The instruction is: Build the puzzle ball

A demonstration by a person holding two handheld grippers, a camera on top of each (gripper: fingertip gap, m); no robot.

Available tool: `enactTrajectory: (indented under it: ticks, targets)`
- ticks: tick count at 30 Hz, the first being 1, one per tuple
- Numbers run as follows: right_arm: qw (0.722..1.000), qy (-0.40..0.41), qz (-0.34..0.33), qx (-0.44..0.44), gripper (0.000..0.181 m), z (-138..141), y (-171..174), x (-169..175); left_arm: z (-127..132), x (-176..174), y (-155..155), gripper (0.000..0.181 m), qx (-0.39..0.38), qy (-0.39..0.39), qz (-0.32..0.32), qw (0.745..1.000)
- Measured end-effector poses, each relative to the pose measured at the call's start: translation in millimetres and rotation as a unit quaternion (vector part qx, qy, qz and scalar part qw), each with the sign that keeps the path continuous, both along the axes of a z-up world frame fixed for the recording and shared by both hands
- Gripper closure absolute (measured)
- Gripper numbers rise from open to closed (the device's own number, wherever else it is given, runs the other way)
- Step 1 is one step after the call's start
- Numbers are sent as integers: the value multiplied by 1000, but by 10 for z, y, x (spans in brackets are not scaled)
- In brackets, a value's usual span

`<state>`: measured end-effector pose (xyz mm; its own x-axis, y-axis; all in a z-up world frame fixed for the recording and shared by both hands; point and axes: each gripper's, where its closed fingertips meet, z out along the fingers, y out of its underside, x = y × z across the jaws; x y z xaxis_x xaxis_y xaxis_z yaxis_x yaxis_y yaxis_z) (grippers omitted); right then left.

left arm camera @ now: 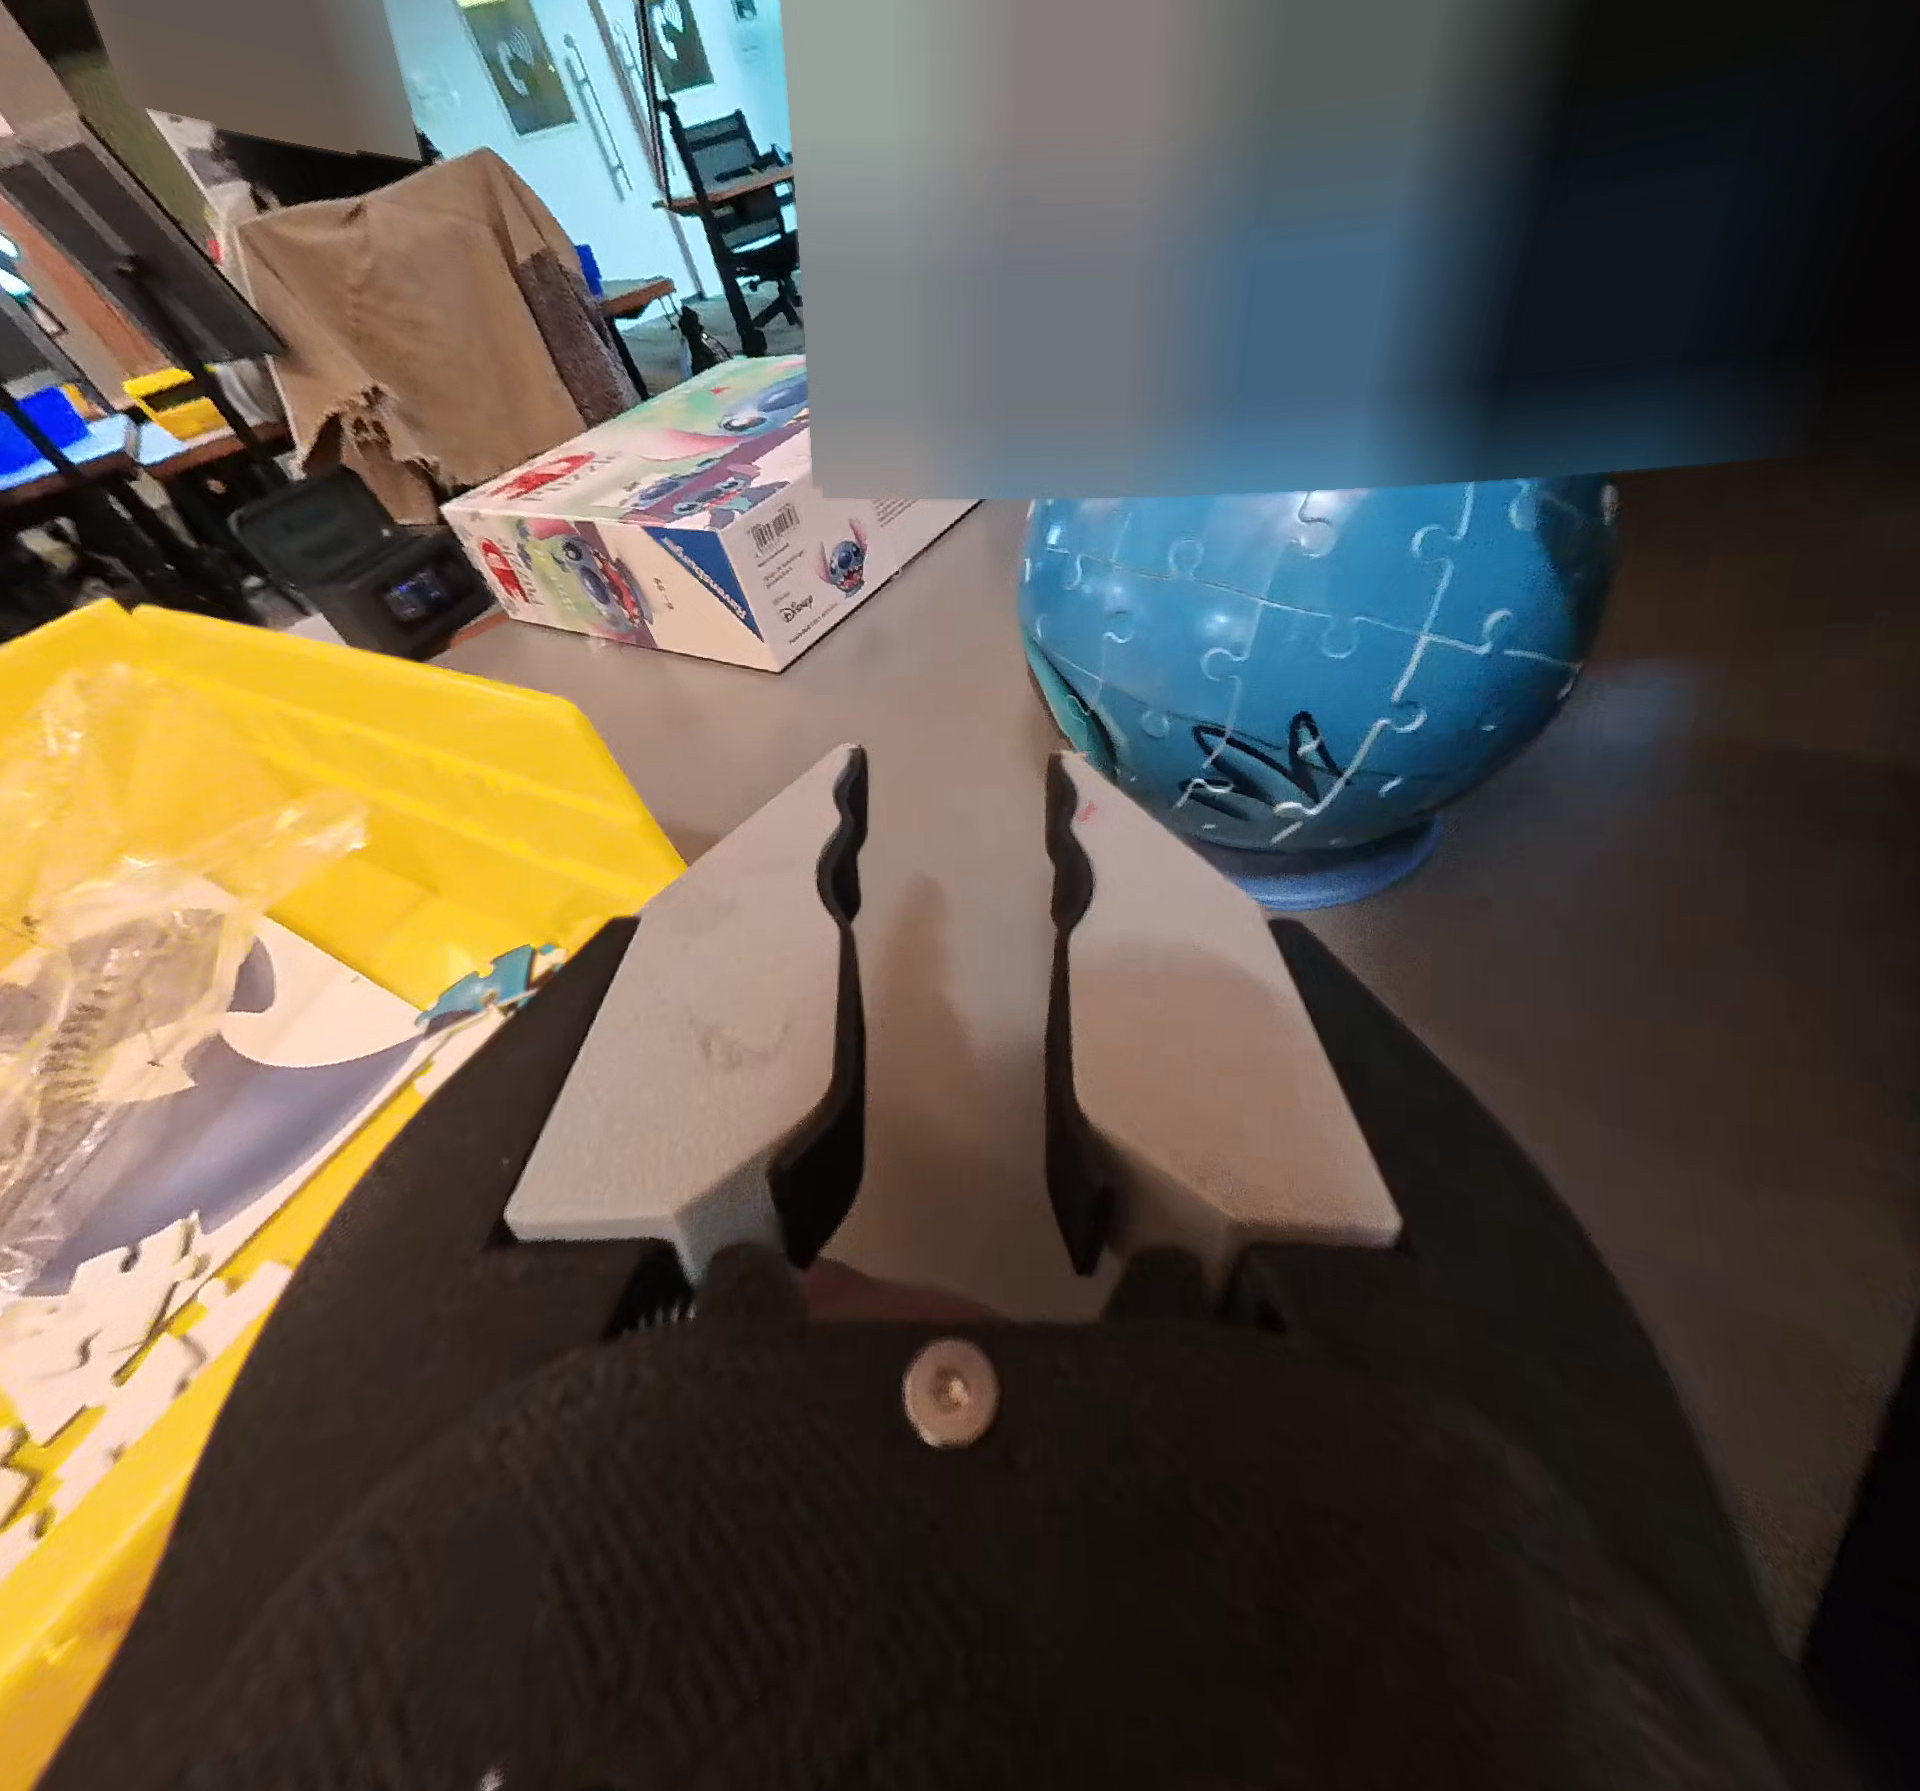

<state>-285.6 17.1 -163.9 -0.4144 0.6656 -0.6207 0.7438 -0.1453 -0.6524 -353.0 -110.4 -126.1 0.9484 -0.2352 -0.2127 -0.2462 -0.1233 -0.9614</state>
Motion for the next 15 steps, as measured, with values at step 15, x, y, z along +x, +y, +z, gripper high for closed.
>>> enactTrajectory:
  ticks: [15]
  targets:
    - [998,26,-30,-40,181,112,-44,180,-130,27,105,148,-14,98,67,993]
